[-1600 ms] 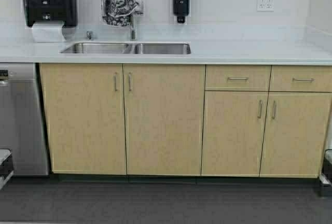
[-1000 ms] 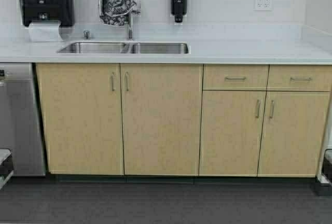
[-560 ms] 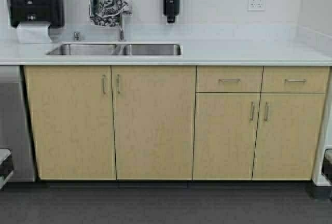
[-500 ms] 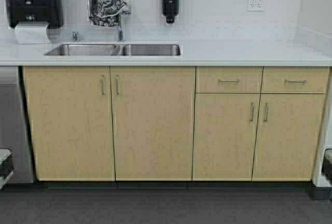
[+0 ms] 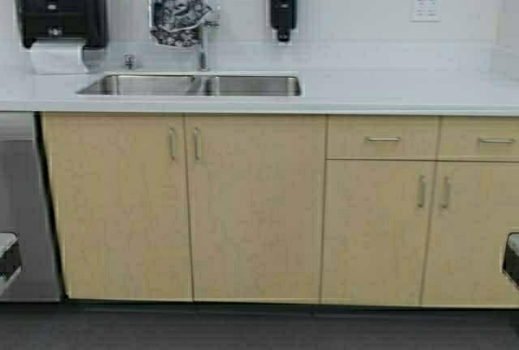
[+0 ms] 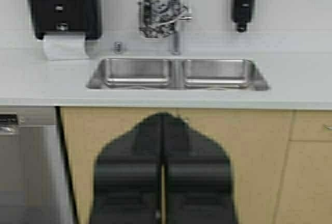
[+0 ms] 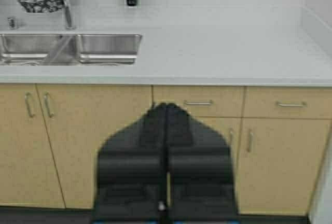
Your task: Get the cloth and wipe up the spill under the wine glass
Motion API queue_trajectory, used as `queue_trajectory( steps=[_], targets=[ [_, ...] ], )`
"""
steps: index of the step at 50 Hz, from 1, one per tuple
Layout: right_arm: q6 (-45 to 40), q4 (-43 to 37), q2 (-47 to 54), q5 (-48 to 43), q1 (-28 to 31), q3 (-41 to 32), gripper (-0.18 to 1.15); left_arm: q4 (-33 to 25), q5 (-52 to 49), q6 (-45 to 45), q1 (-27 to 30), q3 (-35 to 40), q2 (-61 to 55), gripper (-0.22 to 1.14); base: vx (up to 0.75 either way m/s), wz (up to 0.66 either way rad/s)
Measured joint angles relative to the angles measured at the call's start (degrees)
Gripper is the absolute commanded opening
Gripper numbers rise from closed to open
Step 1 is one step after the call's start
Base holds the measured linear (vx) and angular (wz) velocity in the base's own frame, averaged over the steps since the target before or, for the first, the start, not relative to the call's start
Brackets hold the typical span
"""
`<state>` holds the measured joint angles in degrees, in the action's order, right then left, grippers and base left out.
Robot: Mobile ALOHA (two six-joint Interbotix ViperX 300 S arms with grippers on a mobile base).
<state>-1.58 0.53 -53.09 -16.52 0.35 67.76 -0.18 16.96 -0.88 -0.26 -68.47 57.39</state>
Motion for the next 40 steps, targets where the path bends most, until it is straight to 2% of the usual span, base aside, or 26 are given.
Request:
queue_trajectory(
  steps=[23, 40],
  targets=[
    [-0.1, 0.1, -2.0, 0.0, 2.2, 0.1, 0.06, 0.0, 0.7, -1.1, 0.0, -0.7, -1.0, 0.03, 0.31, 0.22],
    [-0.1, 0.2, -2.2, 0.0, 3.3, 0.2, 0.06, 0.0, 1.8, -1.5, 0.0, -1.0, -1.3, 0.03, 0.33, 0.1]
  ],
)
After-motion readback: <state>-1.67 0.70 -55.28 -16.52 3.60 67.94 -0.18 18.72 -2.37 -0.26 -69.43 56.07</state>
